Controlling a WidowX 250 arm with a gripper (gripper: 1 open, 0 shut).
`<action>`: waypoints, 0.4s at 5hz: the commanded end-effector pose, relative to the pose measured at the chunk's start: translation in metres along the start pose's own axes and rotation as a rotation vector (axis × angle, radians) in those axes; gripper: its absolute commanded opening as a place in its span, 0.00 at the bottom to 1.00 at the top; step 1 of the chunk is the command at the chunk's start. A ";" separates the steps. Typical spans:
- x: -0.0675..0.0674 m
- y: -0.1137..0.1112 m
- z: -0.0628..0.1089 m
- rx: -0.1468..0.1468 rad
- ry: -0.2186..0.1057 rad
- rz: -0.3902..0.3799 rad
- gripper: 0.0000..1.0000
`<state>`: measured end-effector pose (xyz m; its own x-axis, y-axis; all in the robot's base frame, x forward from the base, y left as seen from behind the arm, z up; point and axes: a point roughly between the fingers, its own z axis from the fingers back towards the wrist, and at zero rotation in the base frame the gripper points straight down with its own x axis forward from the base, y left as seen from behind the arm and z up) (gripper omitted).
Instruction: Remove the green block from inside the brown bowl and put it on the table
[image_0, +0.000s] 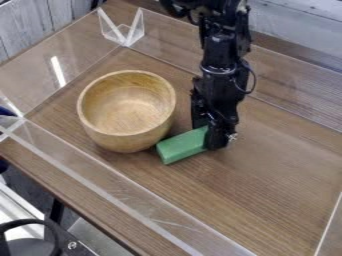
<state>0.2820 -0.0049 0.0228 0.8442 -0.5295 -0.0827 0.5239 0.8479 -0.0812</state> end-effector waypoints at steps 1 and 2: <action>0.006 0.002 0.011 0.051 -0.030 -0.012 0.00; 0.007 -0.001 0.017 0.086 -0.075 0.003 1.00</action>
<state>0.2807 -0.0093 0.0221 0.8492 -0.5242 -0.0631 0.5233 0.8515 -0.0316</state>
